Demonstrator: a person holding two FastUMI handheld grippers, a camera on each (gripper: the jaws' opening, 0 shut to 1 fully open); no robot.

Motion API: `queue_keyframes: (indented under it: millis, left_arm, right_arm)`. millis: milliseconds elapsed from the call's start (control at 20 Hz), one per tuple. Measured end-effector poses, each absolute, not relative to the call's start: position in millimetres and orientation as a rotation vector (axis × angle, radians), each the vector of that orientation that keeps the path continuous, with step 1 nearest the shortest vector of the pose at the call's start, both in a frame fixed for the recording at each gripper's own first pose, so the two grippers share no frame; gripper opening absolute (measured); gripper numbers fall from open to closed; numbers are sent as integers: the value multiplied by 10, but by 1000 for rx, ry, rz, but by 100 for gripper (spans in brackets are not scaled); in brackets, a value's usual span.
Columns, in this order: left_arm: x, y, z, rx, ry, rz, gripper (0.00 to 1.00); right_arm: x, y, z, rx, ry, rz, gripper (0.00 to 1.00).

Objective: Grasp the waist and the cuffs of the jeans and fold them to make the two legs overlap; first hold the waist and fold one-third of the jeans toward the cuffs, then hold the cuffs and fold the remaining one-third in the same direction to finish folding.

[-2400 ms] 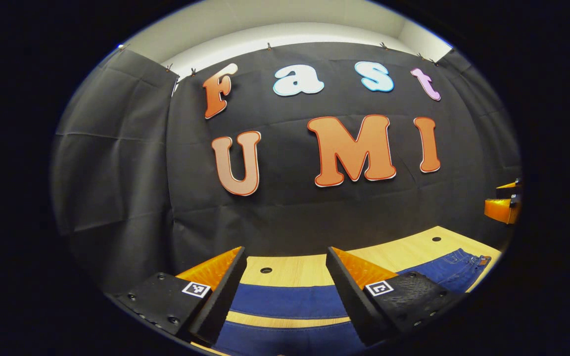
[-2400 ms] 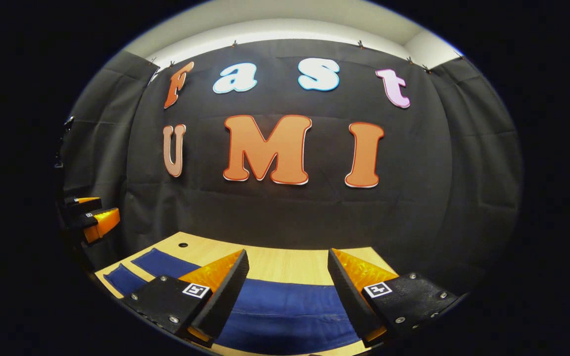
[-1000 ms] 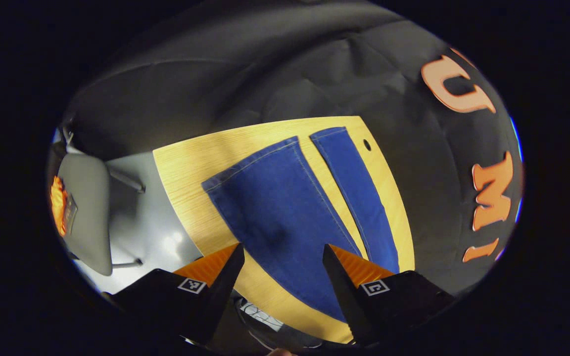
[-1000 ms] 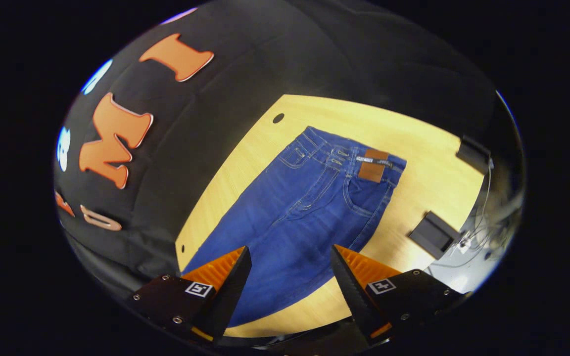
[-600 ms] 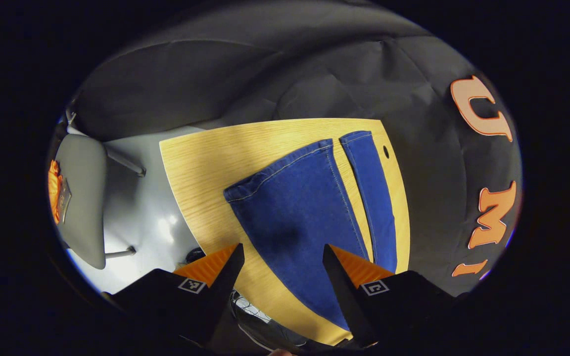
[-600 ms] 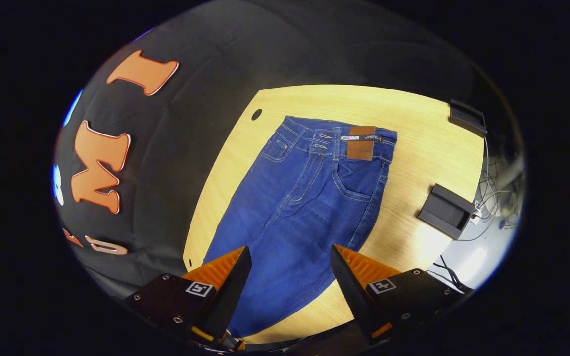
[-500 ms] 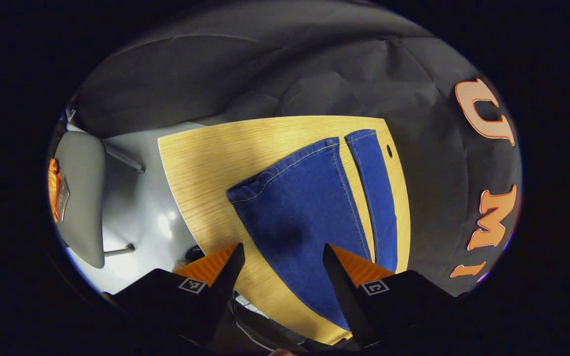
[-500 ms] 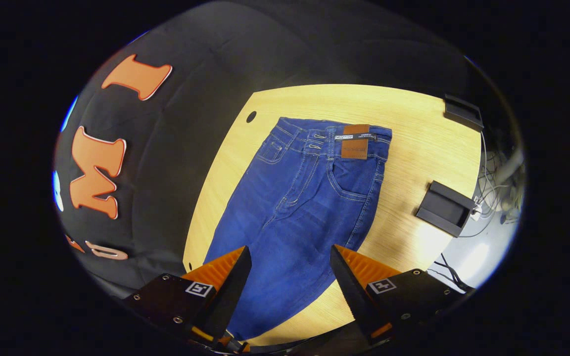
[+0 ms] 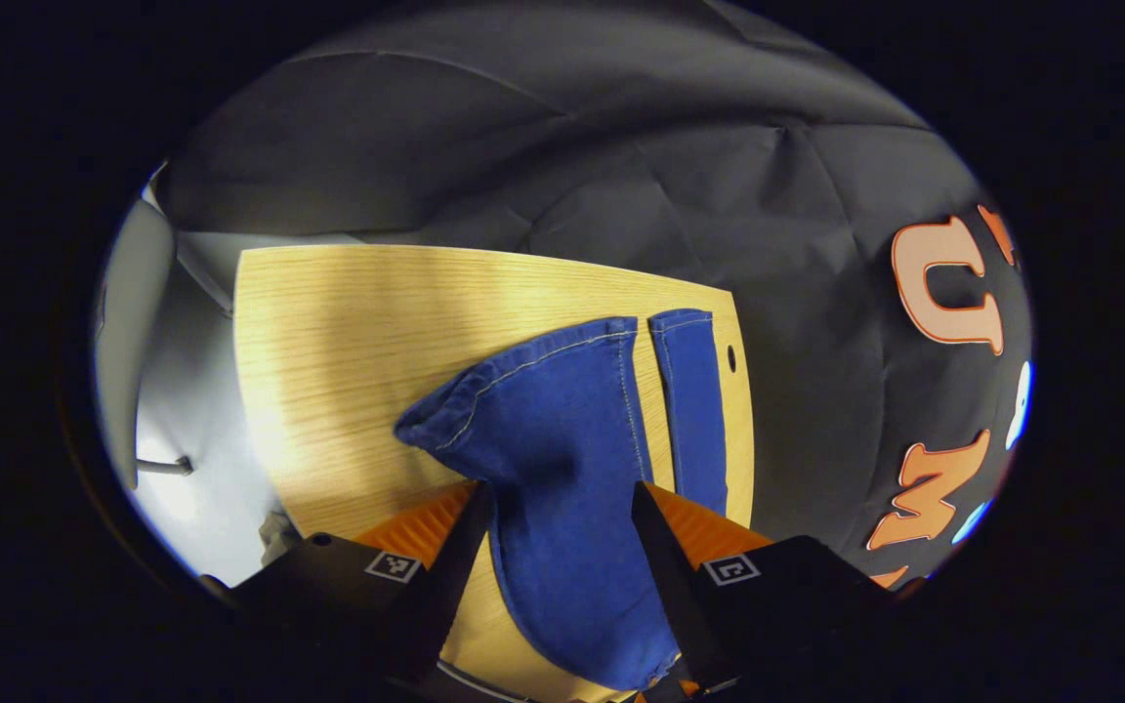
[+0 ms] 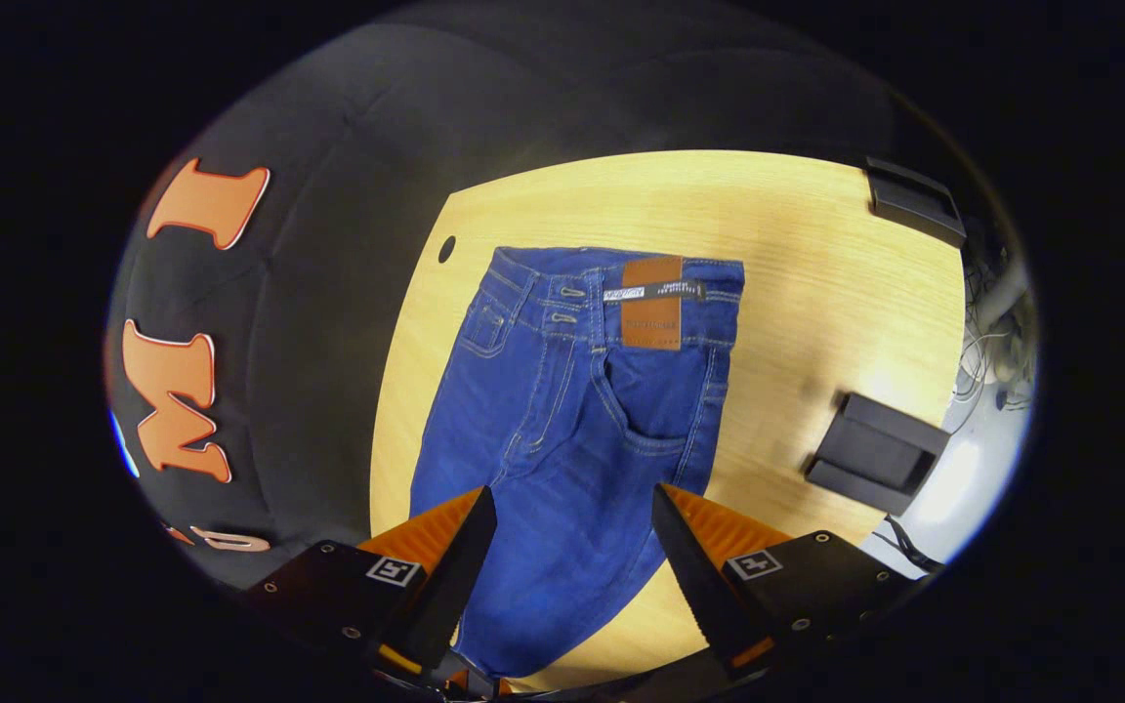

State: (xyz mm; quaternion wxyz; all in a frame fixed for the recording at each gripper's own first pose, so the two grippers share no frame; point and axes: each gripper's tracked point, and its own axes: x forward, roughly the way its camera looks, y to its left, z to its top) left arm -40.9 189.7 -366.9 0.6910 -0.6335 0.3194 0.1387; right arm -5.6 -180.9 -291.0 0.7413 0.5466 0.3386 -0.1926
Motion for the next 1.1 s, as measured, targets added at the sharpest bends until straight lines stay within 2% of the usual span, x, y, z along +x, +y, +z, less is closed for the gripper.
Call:
queue_keyframes:
  millis: [50, 200, 250, 300, 400, 550, 600, 650, 750, 800, 900, 1100]
  left_arm:
    - [-331, 1848, -3701, -1408, 717, 308, 89]
    - [-192, 1842, -3758, -1411, 735, 318, 66]
    - [-140, 1809, -3783, -1414, 742, 313, 63]
    - [-131, 1802, -3842, -1396, 756, 325, 47]
    - [-83, 1784, -3888, -1360, 759, 341, 6]
    - [-115, 1764, -3805, -1185, 786, 306, 7]
    - [-274, 1819, -3597, -1123, 785, 330, 8]
    - [-55, 1784, -3662, -1093, 797, 342, 1]
    - [48, 1755, -3612, -1093, 784, 325, 1]
    - [24, 1756, -3566, -1094, 785, 312, 1]
    - [-4, 1789, -3541, -1093, 781, 303, 1]
    - [-41, 1784, -3382, -1098, 756, 274, 1]
  right_arm:
    - [-34, -1864, -2929, 1200, 740, -420, 98]
    - [37, -2024, -2988, 1203, 739, -424, 98]
    - [37, -2081, -2993, 1198, 733, -424, 98]
    - [17, -2134, -3010, 1195, 735, -429, 98]
    - [-10, -2271, -3072, 1194, 729, -449, 98]
    - [-54, -2378, -3213, 1216, 753, -487, 97]
    - [-50, -2432, -3278, 1196, 765, -500, 98]
    - [-105, -2475, -3351, 1165, 786, -515, 97]
    - [-13, -2540, -3347, 1198, 759, -508, 96]
    - [40, -2556, -3332, 1233, 750, -504, 84]
    - [56, -2546, -3420, 1247, 769, -506, 76]
    - [94, -2560, -3481, 1279, 771, -571, 29]
